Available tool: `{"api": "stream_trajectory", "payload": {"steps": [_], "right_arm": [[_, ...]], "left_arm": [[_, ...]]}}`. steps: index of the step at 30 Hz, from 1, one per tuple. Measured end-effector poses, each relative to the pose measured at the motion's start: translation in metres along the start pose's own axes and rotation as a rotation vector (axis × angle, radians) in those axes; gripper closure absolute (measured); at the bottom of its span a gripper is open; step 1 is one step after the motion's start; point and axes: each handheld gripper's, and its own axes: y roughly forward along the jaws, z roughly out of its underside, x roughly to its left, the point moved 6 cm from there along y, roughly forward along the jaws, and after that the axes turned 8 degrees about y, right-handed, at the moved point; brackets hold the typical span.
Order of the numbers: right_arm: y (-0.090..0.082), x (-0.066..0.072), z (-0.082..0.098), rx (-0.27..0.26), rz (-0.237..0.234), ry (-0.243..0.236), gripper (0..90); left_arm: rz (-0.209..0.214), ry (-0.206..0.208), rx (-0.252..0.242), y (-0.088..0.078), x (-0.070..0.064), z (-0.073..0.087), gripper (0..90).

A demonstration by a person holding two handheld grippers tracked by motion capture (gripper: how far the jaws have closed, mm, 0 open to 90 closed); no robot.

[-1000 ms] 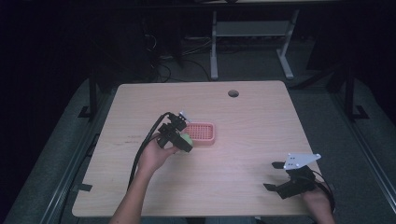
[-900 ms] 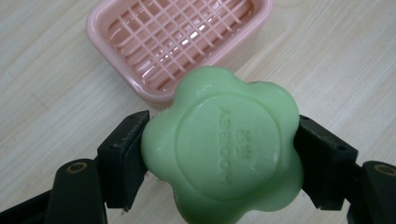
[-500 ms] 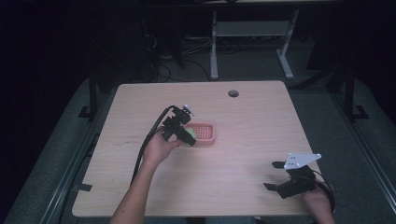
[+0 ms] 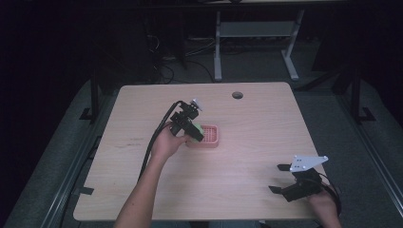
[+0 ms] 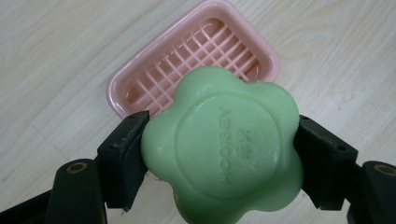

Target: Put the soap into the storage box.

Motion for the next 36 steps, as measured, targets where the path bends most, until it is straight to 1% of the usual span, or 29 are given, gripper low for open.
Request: {"api": "stream_trajectory", "payload": {"steps": [2,4,6,8,10,11,12,14,16,18,19,21,23,24,25,29,32,36], "right_arm": [[0.0,0.0,0.0,-0.001,0.0,0.0,13.8],[0.0,0.0,0.0,0.001,0.0,0.001,13.8],[0.0,0.0,0.0,0.0,-0.002,0.0,13.8],[0.0,0.0,-0.001,-0.001,-0.001,-0.004,13.8],[0.0,0.0,-0.001,-0.003,-0.002,-0.002,13.8],[0.0,0.0,-0.001,-0.003,-0.002,-0.001,13.8],[0.0,0.0,-0.001,-0.004,-0.005,0.003,13.8],[0.0,0.0,-0.001,-0.006,-0.003,0.004,13.8],[0.0,-0.001,-0.001,-0.005,0.0,0.003,13.8],[0.0,-0.001,-0.001,-0.007,0.001,0.001,13.8],[0.0,0.0,-0.001,-0.006,0.0,0.003,13.8],[0.0,0.0,-0.001,-0.006,-0.002,0.003,13.8],[0.0,0.0,-0.001,-0.006,-0.001,0.001,13.8],[0.0,0.0,-0.001,-0.006,-0.002,0.0,13.8],[0.0,0.0,-0.001,-0.006,-0.002,0.001,13.8],[0.0,0.0,-0.001,-0.007,-0.004,0.002,13.8],[0.001,0.0,-0.002,-0.005,-0.005,-0.002,13.8],[0.001,0.0,-0.002,-0.004,-0.005,-0.006,13.7]], "left_arm": [[-0.004,-0.002,-0.004,0.001,0.0,-0.003,26.7],[-0.001,0.009,0.012,0.002,0.002,-0.005,26.7],[-0.016,0.018,0.029,0.003,0.004,-0.007,26.7],[-0.008,0.01,0.029,0.004,0.006,-0.009,26.7],[-0.011,0.008,0.031,0.005,0.008,-0.012,26.7],[-0.015,0.01,0.04,0.005,0.009,-0.013,26.7],[-0.016,0.003,0.037,0.006,0.01,-0.014,26.7],[-0.006,-0.012,0.028,0.006,0.013,-0.017,26.7],[-0.007,-0.014,0.027,0.007,0.015,-0.02,26.7],[-0.008,-0.022,0.025,0.01,0.015,-0.023,26.7],[-0.006,-0.013,0.037,0.01,0.016,-0.024,26.6],[-0.005,-0.012,0.039,0.011,0.016,-0.026,26.6],[0.0,-0.021,0.03,0.014,0.016,-0.031,26.6],[-0.007,-0.024,0.038,0.015,0.016,-0.032,26.6],[-0.012,-0.017,0.046,0.016,0.017,-0.032,26.6],[-0.008,-0.029,0.033,0.021,0.016,-0.035,26.6],[-0.009,-0.026,0.038,0.024,0.015,-0.035,26.6],[-0.005,-0.036,0.041,0.03,0.015,-0.035,26.6]]}}
